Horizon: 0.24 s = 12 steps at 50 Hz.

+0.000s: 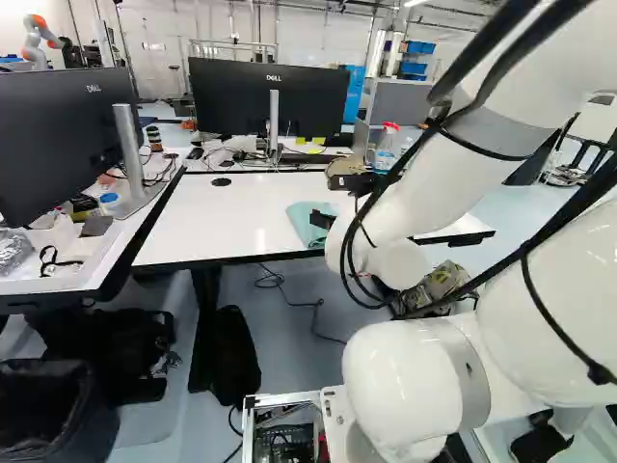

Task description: Clean the table with the green towel

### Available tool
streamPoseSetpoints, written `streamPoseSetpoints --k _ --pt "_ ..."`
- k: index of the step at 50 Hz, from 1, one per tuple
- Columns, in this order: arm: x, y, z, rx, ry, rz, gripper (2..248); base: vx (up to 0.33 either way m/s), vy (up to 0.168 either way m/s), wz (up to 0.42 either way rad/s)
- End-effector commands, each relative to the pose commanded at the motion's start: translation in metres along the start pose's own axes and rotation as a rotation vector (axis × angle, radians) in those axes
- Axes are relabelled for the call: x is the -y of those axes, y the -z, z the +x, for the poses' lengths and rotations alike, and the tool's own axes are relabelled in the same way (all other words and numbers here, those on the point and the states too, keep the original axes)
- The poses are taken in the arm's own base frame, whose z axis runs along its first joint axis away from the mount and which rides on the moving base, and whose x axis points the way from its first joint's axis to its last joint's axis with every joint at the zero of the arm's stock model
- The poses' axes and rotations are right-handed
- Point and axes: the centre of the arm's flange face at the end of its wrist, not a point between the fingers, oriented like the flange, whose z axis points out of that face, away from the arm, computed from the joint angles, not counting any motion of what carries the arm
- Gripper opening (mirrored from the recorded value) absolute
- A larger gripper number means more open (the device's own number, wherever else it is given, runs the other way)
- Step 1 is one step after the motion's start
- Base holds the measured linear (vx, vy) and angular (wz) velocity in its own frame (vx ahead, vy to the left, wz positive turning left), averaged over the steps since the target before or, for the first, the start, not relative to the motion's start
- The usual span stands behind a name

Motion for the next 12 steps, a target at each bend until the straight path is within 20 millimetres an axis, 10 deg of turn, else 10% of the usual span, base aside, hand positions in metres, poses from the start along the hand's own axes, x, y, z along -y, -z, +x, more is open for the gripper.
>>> streamPoseSetpoints --k 12 --pt "0.0000 0.0000 0.0000 0.000 0.000 0.000 247 0.000 0.000 0.000"
